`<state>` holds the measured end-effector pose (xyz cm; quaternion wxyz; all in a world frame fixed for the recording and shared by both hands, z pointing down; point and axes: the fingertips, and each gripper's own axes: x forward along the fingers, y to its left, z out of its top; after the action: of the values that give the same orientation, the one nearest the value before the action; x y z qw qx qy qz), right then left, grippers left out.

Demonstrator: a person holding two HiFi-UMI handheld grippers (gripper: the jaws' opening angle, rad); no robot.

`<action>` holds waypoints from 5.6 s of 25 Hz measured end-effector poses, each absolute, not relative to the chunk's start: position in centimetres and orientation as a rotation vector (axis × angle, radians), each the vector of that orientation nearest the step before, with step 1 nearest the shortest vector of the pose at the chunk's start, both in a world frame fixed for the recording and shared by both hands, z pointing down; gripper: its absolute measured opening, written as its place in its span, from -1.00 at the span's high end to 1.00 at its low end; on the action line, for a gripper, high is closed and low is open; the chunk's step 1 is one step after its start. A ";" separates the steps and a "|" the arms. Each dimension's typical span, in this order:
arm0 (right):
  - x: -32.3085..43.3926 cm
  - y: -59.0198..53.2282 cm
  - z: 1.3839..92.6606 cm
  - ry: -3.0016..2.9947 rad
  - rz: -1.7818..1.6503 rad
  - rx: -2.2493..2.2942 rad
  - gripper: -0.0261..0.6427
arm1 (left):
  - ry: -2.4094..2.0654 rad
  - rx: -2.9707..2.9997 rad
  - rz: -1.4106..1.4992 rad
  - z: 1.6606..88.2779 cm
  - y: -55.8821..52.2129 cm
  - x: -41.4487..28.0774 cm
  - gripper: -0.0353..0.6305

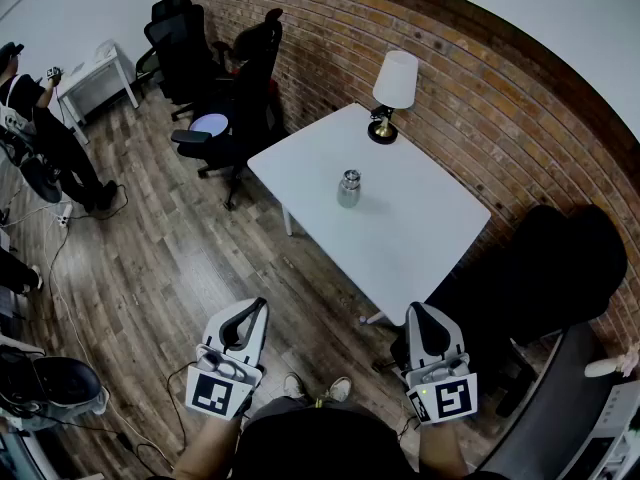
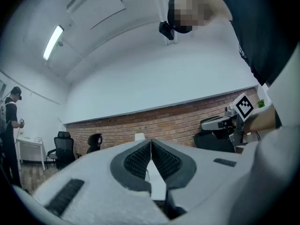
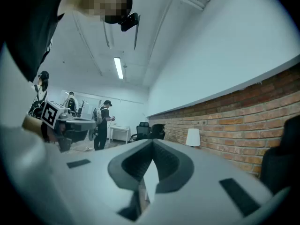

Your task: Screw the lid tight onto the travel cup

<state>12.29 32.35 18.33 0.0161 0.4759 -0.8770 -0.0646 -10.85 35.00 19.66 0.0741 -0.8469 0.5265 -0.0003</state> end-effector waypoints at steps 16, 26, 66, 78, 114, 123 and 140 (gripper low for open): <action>12.0 33.6 17.6 -2.737 -0.198 1.486 0.89 | 1.542 -2.548 0.061 19.0 35.9 -11.3 0.82; 8.1 35.8 18.1 -2.635 -0.210 1.552 0.88 | 1.521 -2.634 0.104 21.6 36.8 -15.6 0.82; 11.4 4.0 26.2 -2.733 0.040 1.346 0.88 | 1.490 -2.702 -0.151 23.8 7.6 -6.4 0.81; 8.1 1.6 30.1 -2.675 0.141 1.274 0.88 | 1.495 -2.769 -0.156 25.7 4.5 -8.0 0.82; 1.3 -6.6 48.3 -2.617 0.189 1.088 -0.01 | 1.065 -3.029 -0.194 41.4 -6.5 -2.0 0.48; 0.7 -7.8 49.7 -2.632 0.156 1.078 -0.11 | 0.970 -3.026 -0.181 42.4 -8.1 0.3 0.18; 0.0 -8.8 50.5 -2.631 0.168 1.110 -0.11 | 1.055 -3.001 -0.239 44.2 -9.2 2.1 0.18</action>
<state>-0.04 -8.85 50.51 0.1402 0.3844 -0.9106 0.0583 2.11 -9.22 44.16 -0.0243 -0.9405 0.3306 -0.0750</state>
